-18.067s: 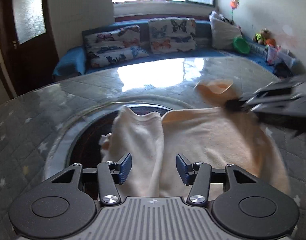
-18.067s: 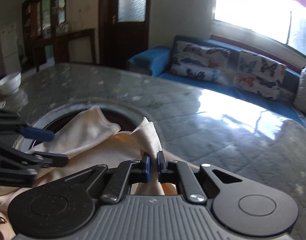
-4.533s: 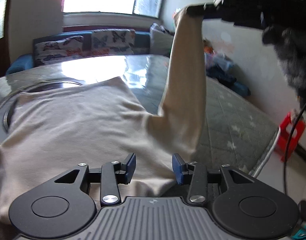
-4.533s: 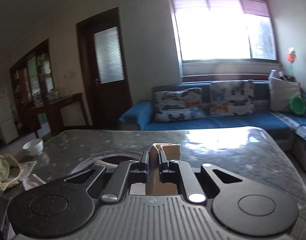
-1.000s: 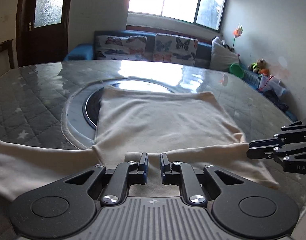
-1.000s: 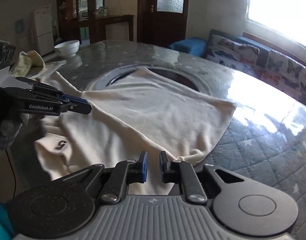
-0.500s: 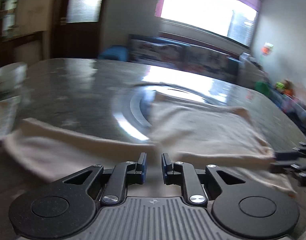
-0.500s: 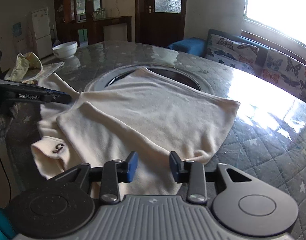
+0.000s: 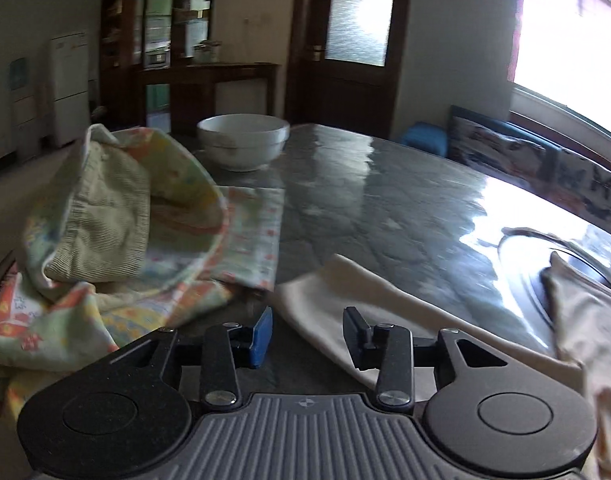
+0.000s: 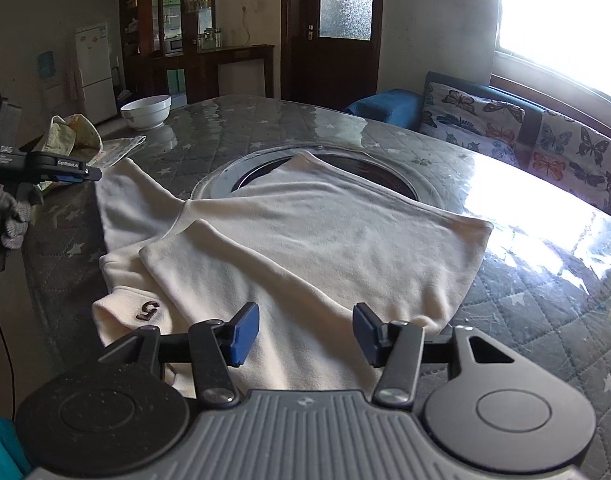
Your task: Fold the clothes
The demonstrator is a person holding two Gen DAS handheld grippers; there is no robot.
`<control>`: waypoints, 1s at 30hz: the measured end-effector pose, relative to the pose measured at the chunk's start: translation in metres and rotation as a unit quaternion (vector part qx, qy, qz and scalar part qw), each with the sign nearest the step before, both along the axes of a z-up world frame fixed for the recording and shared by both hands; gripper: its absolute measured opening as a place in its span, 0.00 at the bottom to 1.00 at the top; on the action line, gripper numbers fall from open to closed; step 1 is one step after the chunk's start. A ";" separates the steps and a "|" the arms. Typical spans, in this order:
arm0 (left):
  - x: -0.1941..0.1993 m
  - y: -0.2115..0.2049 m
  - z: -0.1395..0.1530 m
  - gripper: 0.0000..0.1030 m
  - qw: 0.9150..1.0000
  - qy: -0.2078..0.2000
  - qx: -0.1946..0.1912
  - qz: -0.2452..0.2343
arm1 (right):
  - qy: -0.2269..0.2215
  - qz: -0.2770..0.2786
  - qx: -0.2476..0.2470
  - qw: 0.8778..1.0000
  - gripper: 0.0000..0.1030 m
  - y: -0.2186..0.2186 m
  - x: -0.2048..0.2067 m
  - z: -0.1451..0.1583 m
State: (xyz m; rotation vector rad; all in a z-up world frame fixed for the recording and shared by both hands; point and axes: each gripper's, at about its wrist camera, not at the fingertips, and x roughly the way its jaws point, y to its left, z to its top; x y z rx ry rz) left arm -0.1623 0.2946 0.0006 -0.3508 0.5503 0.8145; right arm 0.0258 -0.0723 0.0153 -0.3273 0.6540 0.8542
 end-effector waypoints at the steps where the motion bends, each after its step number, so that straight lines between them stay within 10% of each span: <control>1: 0.001 0.005 -0.001 0.41 1.000 0.000 -0.003 0.003 | 0.000 0.000 0.000 1.000 0.52 0.000 -0.001 0.000; 9: 0.012 0.023 -0.011 0.37 1.000 -0.004 -0.024 0.007 | 0.000 -0.001 0.000 1.000 0.53 0.000 -0.004 0.000; 13: 0.014 0.028 -0.013 0.10 0.999 -0.015 -0.035 0.005 | -0.002 -0.002 0.003 1.000 0.53 0.000 -0.006 0.002; 19: 0.010 0.015 0.010 0.06 0.995 -0.073 -0.057 -0.030 | -0.009 -0.010 0.015 1.000 0.53 -0.004 -0.008 0.007; 30: 0.042 -0.087 0.078 0.06 0.960 -0.147 -0.088 -0.221 | -0.024 -0.036 0.046 0.998 0.53 -0.028 -0.012 0.017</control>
